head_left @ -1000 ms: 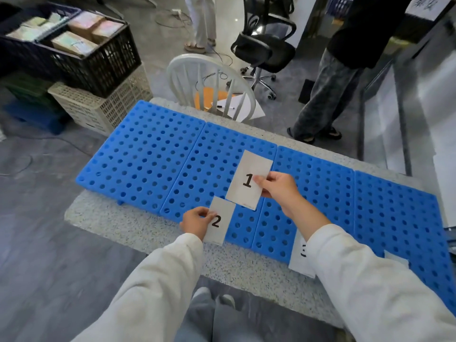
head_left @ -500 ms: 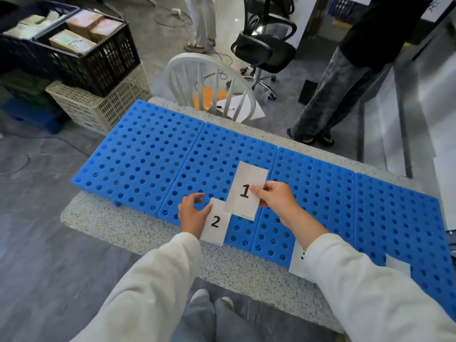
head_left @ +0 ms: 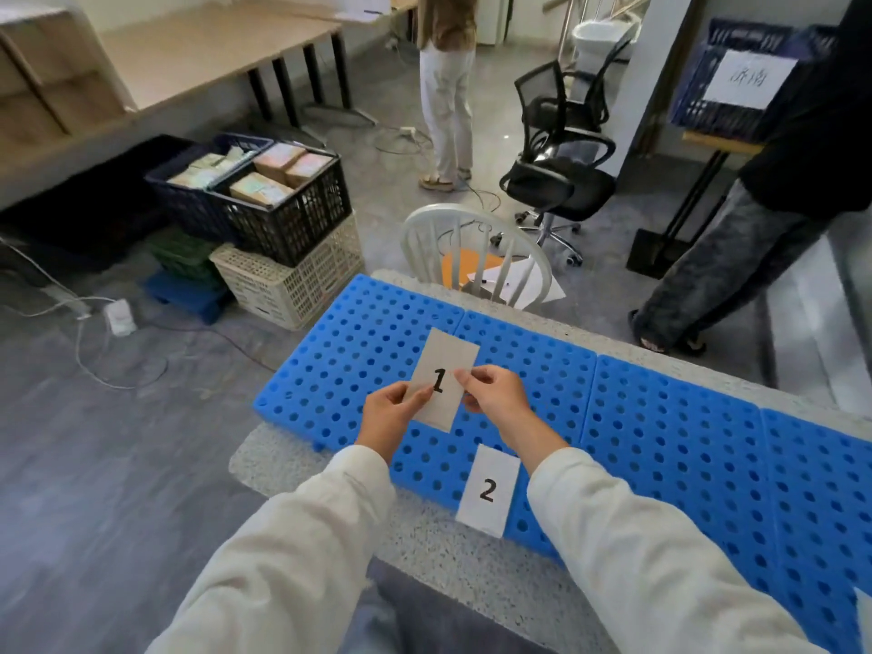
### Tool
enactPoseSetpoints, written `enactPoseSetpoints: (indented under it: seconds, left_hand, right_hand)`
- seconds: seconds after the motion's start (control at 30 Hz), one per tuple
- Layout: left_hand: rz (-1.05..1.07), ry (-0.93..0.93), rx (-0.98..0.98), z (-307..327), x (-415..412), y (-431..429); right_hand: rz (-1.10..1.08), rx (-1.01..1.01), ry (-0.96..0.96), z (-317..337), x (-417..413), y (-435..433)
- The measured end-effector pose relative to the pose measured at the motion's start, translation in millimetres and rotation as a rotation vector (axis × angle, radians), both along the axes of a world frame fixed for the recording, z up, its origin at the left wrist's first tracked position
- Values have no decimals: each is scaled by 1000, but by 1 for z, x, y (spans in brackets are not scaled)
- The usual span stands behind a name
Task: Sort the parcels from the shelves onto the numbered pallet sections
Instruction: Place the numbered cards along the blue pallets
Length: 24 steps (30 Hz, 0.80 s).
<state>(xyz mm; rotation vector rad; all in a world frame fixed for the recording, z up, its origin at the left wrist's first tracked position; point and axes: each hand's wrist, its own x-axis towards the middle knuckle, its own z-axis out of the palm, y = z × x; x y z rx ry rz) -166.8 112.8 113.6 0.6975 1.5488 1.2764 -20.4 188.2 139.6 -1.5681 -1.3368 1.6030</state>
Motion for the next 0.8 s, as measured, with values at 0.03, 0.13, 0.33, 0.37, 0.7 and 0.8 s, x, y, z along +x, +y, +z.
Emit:
enactPoseSetpoints:
  seconds: [0.03,0.13,0.33,0.37,0.7,0.8]
  left_hand:
    - [23,6,5,1,-14,4]
    - [50,43,-9,4,-58,17]
    - [22,74,-54,-12,-147,40]
    - [26,89,-64,-18,-160,42]
    - [-6,150,-283,-87,-221,32]
    - [-13,174,-361,-109,-224,23]
  right_hand:
    - [1,-7,-5,3,-10,6]
    - [-5,-35,-15,6,-41,25]
    - [-16,-48,-48,-7,-121,46]
    - [-25,-50,-62,-11,-132,47]
    - [-132,-141,-179,-42,-171,45]
    - [-143,-160,-215,-52,-174,41]
